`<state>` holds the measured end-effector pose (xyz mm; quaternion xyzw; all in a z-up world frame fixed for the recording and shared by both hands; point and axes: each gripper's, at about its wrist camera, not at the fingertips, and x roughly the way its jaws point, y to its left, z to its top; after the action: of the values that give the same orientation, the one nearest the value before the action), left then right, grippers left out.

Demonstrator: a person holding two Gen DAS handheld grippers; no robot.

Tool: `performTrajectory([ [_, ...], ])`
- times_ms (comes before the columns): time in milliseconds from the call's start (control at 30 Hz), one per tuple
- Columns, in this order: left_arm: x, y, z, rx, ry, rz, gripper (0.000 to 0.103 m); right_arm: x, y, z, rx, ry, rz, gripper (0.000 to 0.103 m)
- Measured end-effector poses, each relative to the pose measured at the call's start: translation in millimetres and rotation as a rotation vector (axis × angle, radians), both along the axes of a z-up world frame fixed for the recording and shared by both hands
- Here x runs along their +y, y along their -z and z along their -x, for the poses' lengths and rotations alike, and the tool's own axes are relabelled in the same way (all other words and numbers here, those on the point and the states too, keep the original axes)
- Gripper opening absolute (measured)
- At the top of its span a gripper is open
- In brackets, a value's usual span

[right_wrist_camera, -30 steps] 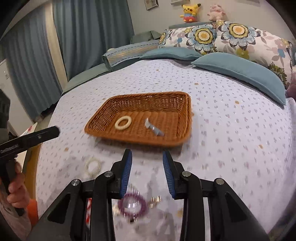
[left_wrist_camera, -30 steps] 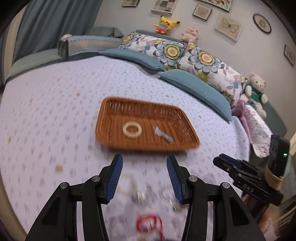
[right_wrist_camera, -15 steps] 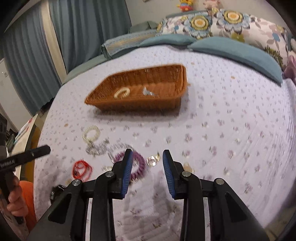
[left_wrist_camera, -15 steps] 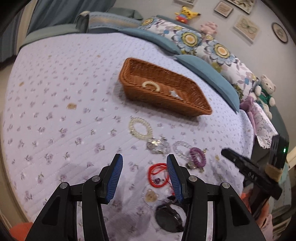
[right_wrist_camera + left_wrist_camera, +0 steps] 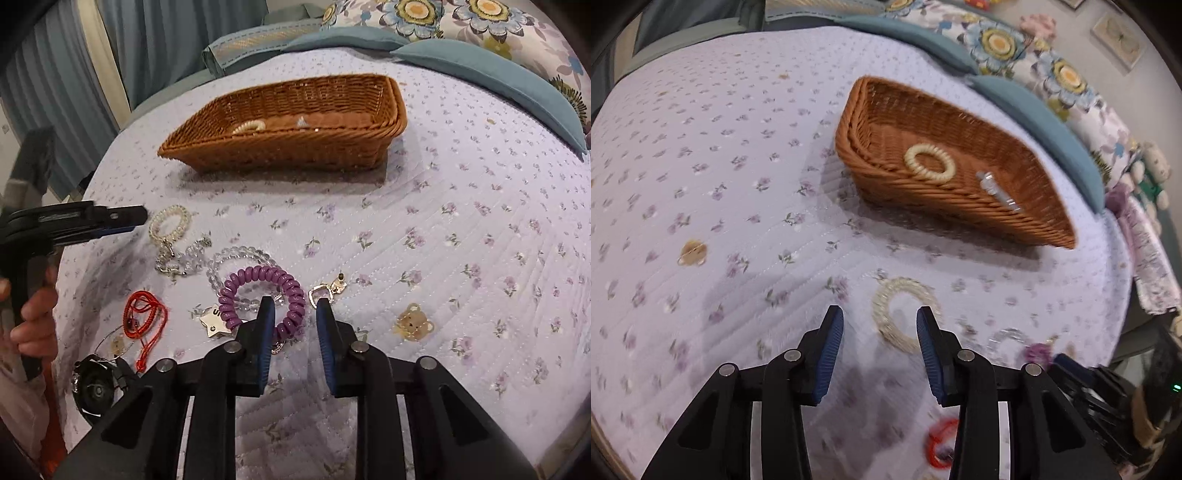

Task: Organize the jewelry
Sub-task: 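Grasp the clear coil hair tie with the left tool while the right tool grasps the purple coil tie, then carry both hair ties into the wicker basket and open both tools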

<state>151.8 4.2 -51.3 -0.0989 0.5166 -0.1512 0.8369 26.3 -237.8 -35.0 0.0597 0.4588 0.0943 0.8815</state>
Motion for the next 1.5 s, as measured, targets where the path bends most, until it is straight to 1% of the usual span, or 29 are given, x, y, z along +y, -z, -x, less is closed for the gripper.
performTrajectory([
  [67,-4,6,-6,0.006,0.005,-0.020,0.042,2,2,-2,0.007,-0.001,0.008,0.024],
  [167,-11,9,-8,-0.012,0.015,-0.055,0.042,4,4,-7,0.021,0.000,0.010,0.023],
  [233,-17,10,-9,-0.025,0.021,-0.090,0.039,5,5,-10,0.029,-0.001,0.016,0.020],
  [300,-21,11,-9,-0.041,0.027,-0.116,0.027,8,7,-12,0.037,-0.001,0.033,0.017],
  [333,-21,11,-9,-0.045,0.028,-0.120,0.024,9,7,-12,0.036,-0.004,0.035,0.015],
  [367,-22,11,-9,-0.051,0.028,-0.124,0.019,10,7,-12,0.033,-0.006,0.039,0.015],
  [400,-22,11,-8,-0.055,0.028,-0.125,0.011,11,7,-11,0.030,-0.006,0.043,0.015],
  [533,-19,10,-5,-0.065,0.027,-0.097,0.010,10,5,-9,0.019,-0.009,0.033,0.013],
  [600,-16,8,-3,-0.073,0.033,-0.055,0.010,9,4,-8,0.008,-0.009,0.024,0.013],
  [700,-12,0,3,-0.097,0.047,0.008,0.010,5,-3,-1,-0.039,-0.012,-0.009,0.013],
  [800,-14,-8,8,-0.129,0.058,0.019,0.010,2,-7,2,-0.063,-0.012,-0.023,0.013],
  [900,-14,-14,12,-0.143,0.059,0.035,0.010,2,-8,3,-0.060,-0.011,-0.021,0.013],
  [1133,-10,-24,17,-0.176,0.055,0.047,0.010,3,-10,3,-0.073,0.002,-0.013,0.013],
  [1233,-8,-28,20,-0.187,0.050,0.051,0.010,0,-15,1,-0.092,0.018,-0.010,0.013],
  [1367,-7,-38,22,-0.215,0.042,0.049,0.010,2,-32,-4,-0.138,0.032,0.034,0.013],
  [1500,-8,-56,21,-0.251,0.036,0.044,0.010,7,-57,-18,-0.200,0.034,0.074,0.013],
])
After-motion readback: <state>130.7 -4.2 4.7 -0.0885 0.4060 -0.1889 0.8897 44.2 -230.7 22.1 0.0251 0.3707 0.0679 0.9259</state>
